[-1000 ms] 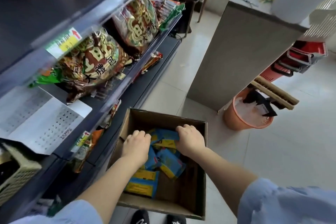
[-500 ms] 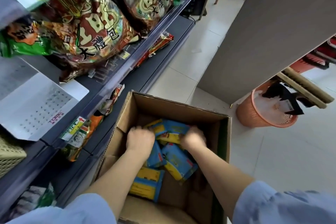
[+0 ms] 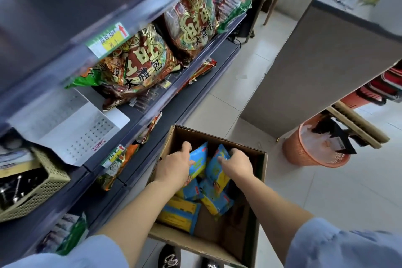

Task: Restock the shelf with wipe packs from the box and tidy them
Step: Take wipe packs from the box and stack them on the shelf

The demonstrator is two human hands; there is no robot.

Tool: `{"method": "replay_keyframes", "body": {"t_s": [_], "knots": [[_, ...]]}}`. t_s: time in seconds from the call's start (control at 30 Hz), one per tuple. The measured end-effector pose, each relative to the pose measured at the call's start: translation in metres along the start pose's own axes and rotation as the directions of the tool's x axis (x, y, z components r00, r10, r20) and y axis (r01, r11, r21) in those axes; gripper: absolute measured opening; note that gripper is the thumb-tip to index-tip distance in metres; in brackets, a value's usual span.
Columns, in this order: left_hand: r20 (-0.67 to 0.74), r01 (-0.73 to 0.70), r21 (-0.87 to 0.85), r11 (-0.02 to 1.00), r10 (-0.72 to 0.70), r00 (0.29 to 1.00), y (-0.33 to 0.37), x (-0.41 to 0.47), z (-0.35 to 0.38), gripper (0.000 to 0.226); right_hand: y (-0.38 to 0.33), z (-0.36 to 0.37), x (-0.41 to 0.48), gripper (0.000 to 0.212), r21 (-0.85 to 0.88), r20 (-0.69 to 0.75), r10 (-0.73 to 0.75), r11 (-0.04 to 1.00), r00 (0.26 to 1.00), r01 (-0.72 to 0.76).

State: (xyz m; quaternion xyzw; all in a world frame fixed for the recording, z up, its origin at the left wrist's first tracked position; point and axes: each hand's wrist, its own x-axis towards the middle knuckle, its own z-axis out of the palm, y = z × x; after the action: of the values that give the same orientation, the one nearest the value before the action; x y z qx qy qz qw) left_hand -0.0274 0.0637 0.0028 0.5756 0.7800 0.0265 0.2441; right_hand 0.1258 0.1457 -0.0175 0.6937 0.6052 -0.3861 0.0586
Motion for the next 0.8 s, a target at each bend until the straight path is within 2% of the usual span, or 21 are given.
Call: {"method": "replay_keyframes", "body": {"t_s": [0.1,0.2,0.27,0.4,0.47,0.57,0.67,0.8], "knots": [[0.027,0.132,-0.252,0.959,-0.129,0.991,0.0,-0.015,-0.027,0.03,-0.014,-0.021,-0.019,0.04,-0.028,-0.018,-0.104,0.994,0.994,0.103],[0.075,0.238,-0.472,0.849,-0.23,0.97,-0.006,-0.029,-0.051,0.038,-0.03,-0.043,-0.038,0.052,-0.029,-0.009,-0.218,0.976,0.976,0.217],[0.099,0.271,-0.562,0.782,-0.262,0.96,-0.012,-0.035,-0.065,0.038,-0.04,-0.055,-0.045,0.05,-0.05,0.006,-0.271,0.961,0.962,0.271],[-0.035,0.239,-0.71,0.662,-0.373,0.927,-0.019,-0.06,-0.106,0.026,-0.066,-0.081,-0.073,0.045,-0.063,0.048,-0.402,0.912,0.914,0.405],[-0.111,0.202,-0.79,0.579,-0.458,0.882,-0.018,-0.076,-0.131,0.025,-0.081,-0.092,-0.089,0.047,-0.059,0.07,-0.469,0.879,0.88,0.473],[-0.2,0.175,-0.843,0.509,-0.598,0.776,-0.022,-0.105,-0.161,0.025,-0.109,-0.104,-0.111,0.051,-0.06,0.083,-0.556,0.825,0.827,0.561],[-0.269,0.139,-0.864,0.484,-0.676,0.686,-0.028,-0.138,-0.188,0.022,-0.139,-0.112,-0.137,0.056,-0.053,0.108,-0.649,0.753,0.753,0.656],[-0.376,0.07,-0.863,0.5,-0.729,0.571,-0.039,-0.187,-0.223,0.019,-0.175,-0.114,-0.176,0.05,-0.046,0.147,-0.756,0.638,0.637,0.768]]}}
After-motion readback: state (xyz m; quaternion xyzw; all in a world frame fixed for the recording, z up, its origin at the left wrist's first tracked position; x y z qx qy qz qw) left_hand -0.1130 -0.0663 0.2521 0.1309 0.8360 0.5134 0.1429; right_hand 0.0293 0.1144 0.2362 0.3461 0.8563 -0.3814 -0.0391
